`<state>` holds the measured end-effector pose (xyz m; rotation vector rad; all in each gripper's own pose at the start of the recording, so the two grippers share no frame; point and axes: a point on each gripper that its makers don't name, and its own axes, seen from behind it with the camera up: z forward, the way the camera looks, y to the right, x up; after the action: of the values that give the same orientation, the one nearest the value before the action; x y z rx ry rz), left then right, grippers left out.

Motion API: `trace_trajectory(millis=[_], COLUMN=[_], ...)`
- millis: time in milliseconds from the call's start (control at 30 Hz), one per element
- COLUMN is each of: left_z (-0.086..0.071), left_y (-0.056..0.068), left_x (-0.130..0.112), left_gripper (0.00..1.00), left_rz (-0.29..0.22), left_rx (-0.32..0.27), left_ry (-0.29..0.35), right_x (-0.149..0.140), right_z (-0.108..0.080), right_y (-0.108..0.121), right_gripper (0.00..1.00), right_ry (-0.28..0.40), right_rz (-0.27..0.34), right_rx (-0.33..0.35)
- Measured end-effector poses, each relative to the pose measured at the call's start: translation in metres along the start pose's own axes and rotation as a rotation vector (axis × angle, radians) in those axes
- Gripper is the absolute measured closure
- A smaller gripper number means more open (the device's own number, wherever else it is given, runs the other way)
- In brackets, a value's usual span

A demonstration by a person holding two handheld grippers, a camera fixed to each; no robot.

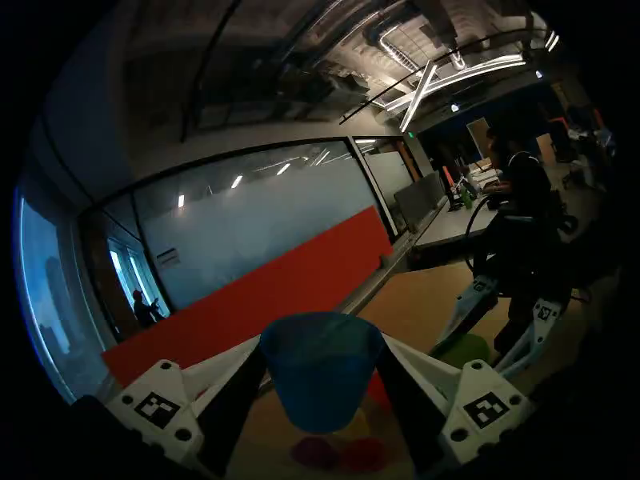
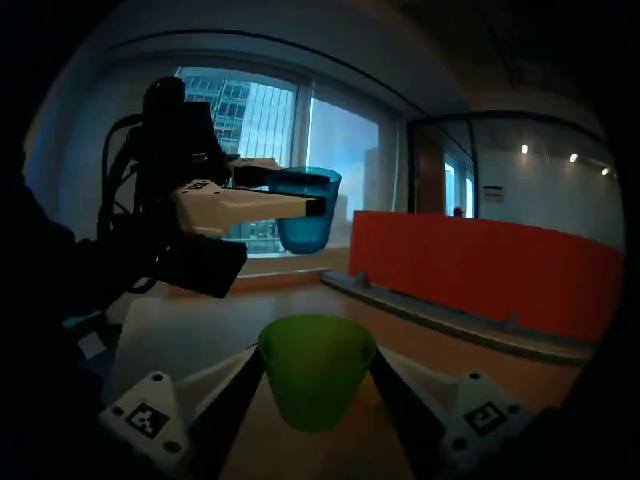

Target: Pour water

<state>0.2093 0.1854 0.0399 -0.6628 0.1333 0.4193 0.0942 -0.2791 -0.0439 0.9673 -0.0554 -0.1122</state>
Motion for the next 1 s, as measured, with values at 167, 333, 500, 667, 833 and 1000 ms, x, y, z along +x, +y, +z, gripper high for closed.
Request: trace_trajectory(millis=[167, 333, 500, 667, 833, 1000], left_z=[0.002, 0.003, 0.002, 0.0, -0.002, -0.004], left_y=[0.0, 0.001, 0.001, 0.001, 0.0, -0.002], left_x=[0.006, 0.012, 0.015, 0.018, 0.022, 0.026], left_gripper=[0.13, 0.13, 0.13, 0.13, 0.13, 0.13], left_rz=[0.06, 0.114, 0.16, 0.205, 0.251, 0.302], left_rx=[0.003, 0.005, 0.007, 0.013, 0.022, 0.034], left_ry=[-0.004, -0.003, -0.006, -0.009, -0.013, -0.015], right_x=[0.001, 0.003, 0.005, 0.006, 0.008, 0.01], right_z=[0.002, 0.004, 0.005, 0.007, 0.01, 0.013], right_y=[-0.004, -0.009, -0.013, -0.017, -0.02, -0.023], right_gripper=[0.08, 0.08, 0.08, 0.08, 0.08, 0.08], right_ry=[0.003, 0.009, 0.012, 0.013, 0.015, 0.016], right_rz=[-0.001, 0.001, -0.002, -0.004, -0.006, -0.009], right_rx=[0.012, 0.023, 0.032, 0.04, 0.046, 0.055])
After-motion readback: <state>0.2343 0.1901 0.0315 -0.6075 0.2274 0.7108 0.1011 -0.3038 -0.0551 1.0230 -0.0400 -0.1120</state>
